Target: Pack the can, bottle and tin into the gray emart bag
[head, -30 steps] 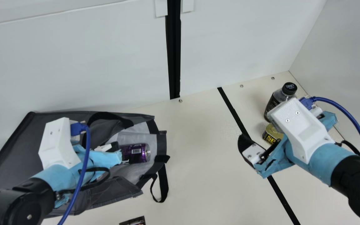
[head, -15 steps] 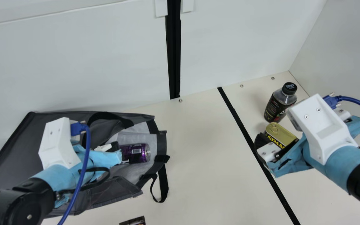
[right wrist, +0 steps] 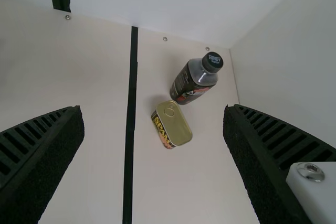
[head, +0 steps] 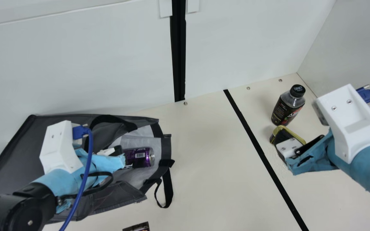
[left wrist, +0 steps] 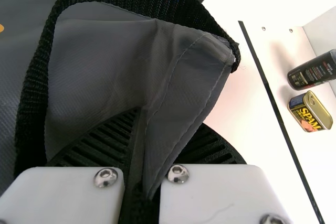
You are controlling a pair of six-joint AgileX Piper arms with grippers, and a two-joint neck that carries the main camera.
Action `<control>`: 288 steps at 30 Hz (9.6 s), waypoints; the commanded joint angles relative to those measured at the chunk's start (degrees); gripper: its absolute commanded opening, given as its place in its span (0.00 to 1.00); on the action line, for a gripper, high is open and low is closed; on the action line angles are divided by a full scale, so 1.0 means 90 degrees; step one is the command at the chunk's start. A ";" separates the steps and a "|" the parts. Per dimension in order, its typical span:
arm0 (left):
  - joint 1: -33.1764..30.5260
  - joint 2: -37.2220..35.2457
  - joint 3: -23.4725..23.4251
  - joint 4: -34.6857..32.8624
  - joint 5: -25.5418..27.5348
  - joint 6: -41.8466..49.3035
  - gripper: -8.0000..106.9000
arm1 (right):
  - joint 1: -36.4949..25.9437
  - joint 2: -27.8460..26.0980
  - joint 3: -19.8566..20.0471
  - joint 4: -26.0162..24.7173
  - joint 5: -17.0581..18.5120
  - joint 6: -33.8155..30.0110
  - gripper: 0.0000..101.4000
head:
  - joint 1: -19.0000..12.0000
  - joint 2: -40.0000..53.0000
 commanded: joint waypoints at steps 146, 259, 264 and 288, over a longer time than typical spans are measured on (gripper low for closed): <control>0.0000 0.0000 0.0000 0.0000 0.0000 0.0000 0.16 | -0.2859 0.5248 -0.3071 0.2154 -0.0472 -0.2502 0.90 | -0.0144 -0.0005; 0.0000 0.0000 0.0000 0.0000 0.0000 0.0000 0.16 | -0.2679 0.6156 -0.4038 0.2652 0.0207 -0.2228 0.00 | -0.0144 -0.0005; 0.0000 0.0000 0.0000 0.0000 0.0000 0.0000 0.16 | -0.2620 0.5927 -0.3811 0.2746 0.0162 -0.2385 0.00 | -0.0144 -0.0005; 0.0000 0.0000 0.0000 0.0000 0.0000 0.0000 0.16 | -0.2192 0.4921 -0.2721 0.3150 0.0055 -0.3258 0.00 | -0.0144 -0.0005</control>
